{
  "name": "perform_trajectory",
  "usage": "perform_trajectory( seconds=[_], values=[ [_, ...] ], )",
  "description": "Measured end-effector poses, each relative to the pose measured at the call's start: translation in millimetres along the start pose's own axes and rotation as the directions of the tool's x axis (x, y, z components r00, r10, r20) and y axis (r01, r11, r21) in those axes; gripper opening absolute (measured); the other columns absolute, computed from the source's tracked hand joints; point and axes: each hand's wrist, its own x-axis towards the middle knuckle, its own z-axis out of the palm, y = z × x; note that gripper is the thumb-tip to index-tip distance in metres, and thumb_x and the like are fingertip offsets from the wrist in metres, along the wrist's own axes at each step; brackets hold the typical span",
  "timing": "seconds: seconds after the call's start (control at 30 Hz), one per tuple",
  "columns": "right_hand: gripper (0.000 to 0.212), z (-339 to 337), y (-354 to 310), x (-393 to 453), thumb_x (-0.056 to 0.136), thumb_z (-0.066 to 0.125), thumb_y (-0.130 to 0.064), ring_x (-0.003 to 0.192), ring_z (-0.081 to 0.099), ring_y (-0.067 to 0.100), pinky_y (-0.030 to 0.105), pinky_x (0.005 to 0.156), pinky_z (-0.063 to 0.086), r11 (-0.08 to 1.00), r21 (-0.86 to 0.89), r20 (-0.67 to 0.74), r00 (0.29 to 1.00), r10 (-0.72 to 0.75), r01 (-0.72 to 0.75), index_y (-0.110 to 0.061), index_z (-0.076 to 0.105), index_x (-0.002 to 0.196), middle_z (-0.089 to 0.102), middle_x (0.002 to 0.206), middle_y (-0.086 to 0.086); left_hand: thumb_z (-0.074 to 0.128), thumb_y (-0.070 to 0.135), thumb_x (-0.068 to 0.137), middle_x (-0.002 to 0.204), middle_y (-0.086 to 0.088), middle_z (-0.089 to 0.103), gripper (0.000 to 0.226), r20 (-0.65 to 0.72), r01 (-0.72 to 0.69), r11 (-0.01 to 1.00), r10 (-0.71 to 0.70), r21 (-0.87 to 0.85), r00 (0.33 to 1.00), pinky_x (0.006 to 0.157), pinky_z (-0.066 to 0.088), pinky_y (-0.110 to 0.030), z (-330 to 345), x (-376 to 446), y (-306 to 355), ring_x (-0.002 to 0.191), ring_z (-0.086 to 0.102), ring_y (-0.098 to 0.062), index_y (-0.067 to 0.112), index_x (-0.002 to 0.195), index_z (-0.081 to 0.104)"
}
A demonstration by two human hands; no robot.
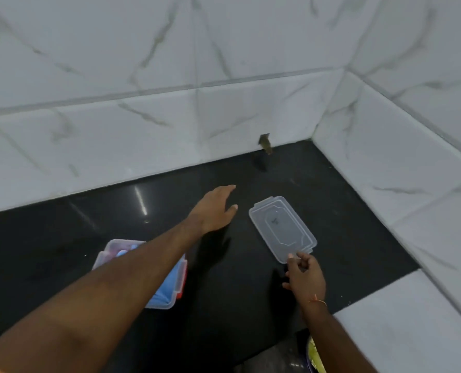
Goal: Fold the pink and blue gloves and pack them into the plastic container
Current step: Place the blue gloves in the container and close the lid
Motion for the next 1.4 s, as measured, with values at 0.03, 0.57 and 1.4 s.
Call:
perform_trajectory(
  seconds=[0.03,0.57,1.4],
  values=[
    [0.038,-5,0,5,0.101,0.071,-0.030,0.091,0.073,0.022,0.026,0.051,0.059,0.999,0.013,-0.017,0.999,0.032,-0.032,-0.017,0.061,0.135,0.071,0.112,0.004,0.062,0.037,0.108,0.172,-0.010,0.042,0.072,0.049,0.015,1.000,-0.015,-0.008,0.999,0.131,0.033,-0.043,11,15,11,0.157,0.042,-0.029,0.014,0.170,0.033],
    [0.012,-21,13,62,0.102,0.067,-0.016,0.071,0.069,0.020,0.040,0.070,0.068,0.952,0.137,-0.025,0.960,0.280,-0.274,-0.007,0.074,0.107,0.077,0.094,0.011,0.052,0.002,0.102,0.103,-0.004,0.079,0.027,0.138,0.216,0.975,-0.207,-0.053,0.969,0.078,0.057,-0.036,86,90,36,0.095,0.074,-0.025,0.006,0.101,0.079],
    [0.021,132,-47,-123,0.089,0.086,-0.027,0.069,0.076,0.019,0.032,0.063,0.065,0.982,0.181,0.460,0.887,-0.044,-0.045,-0.013,0.077,0.102,0.082,0.089,0.008,0.079,0.014,0.099,0.113,-0.005,0.085,0.020,-0.184,0.091,0.412,-0.580,-0.907,0.794,0.098,0.065,-0.042,-99,-184,-134,0.112,0.081,-0.027,0.014,0.118,0.085]
  ],
)
